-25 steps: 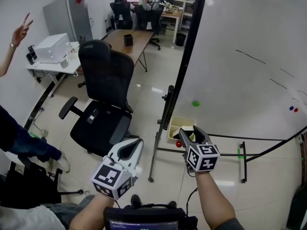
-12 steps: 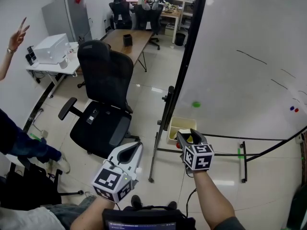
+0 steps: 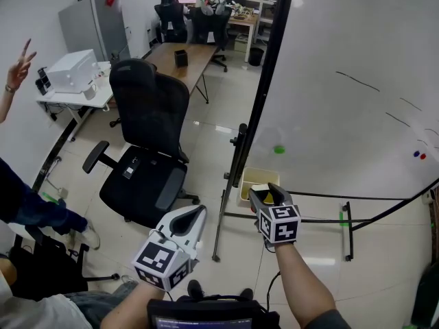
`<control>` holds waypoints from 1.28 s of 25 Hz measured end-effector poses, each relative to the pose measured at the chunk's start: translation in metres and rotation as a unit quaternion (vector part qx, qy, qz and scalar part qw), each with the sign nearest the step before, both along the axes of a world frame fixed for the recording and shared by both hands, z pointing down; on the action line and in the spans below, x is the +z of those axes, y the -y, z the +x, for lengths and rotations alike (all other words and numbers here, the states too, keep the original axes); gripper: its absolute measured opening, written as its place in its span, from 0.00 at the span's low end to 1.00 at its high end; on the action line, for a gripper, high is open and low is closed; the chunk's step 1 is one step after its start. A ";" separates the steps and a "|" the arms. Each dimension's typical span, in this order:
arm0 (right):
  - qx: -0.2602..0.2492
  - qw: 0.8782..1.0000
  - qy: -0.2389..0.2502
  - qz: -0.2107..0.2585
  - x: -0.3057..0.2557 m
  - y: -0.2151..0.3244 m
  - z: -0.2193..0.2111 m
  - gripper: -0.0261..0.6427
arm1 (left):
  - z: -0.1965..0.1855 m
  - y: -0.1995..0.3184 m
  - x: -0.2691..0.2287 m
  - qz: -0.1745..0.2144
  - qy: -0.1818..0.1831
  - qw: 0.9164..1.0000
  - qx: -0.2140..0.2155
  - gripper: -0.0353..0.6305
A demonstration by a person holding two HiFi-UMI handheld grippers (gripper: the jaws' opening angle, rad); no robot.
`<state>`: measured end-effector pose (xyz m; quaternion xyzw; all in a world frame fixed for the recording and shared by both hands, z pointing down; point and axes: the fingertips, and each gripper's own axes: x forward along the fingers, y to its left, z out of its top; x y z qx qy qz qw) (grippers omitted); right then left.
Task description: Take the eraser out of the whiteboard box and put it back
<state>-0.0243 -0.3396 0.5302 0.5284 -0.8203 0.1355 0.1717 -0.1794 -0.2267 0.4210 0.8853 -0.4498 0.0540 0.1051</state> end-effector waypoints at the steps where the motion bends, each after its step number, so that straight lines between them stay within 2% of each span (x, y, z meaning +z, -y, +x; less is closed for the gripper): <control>1: 0.001 1.000 0.000 -0.001 0.000 0.000 0.000 0.44 | 0.000 0.000 0.000 0.000 0.000 1.000 0.000 0.11; 4: -0.003 1.000 0.000 -0.001 -0.002 -0.003 0.000 0.45 | 0.000 -0.003 -0.003 -0.002 -0.002 1.000 0.000 0.11; 6: -0.007 1.000 0.000 0.004 -0.005 -0.006 0.000 0.49 | 0.001 -0.006 -0.005 0.000 -0.001 1.000 0.001 0.11; 11: -0.002 1.000 0.018 0.019 -0.025 -0.018 0.005 0.49 | -0.001 -0.014 -0.013 0.011 0.000 1.000 -0.006 0.11; 20: -0.029 0.991 0.077 0.109 -0.126 -0.079 0.031 0.49 | 0.018 -0.034 -0.037 0.036 -0.017 0.999 0.009 0.11; 24: -0.032 0.982 0.113 0.149 -0.174 -0.116 0.052 0.35 | 0.026 -0.045 -0.046 0.037 -0.035 0.999 0.004 0.11; 28: -0.036 0.973 0.143 0.178 -0.210 -0.156 0.074 0.35 | 0.035 -0.055 -0.059 0.047 -0.047 0.998 0.008 0.11; 29: -0.030 0.972 0.144 0.184 -0.216 -0.165 0.083 0.31 | 0.041 -0.057 -0.064 0.050 -0.048 0.998 0.012 0.11; 30: -0.026 0.972 0.142 0.187 -0.221 -0.173 0.091 0.14 | 0.048 -0.060 -0.070 0.053 -0.049 0.997 0.017 0.11; 31: -0.025 0.972 0.140 0.186 -0.224 -0.179 0.098 0.07 | 0.056 -0.064 -0.075 0.057 -0.050 0.997 0.024 0.11; 32: -0.028 0.972 0.141 0.184 -0.226 -0.184 0.102 0.07 | 0.062 -0.068 -0.079 0.063 -0.050 0.996 0.031 0.11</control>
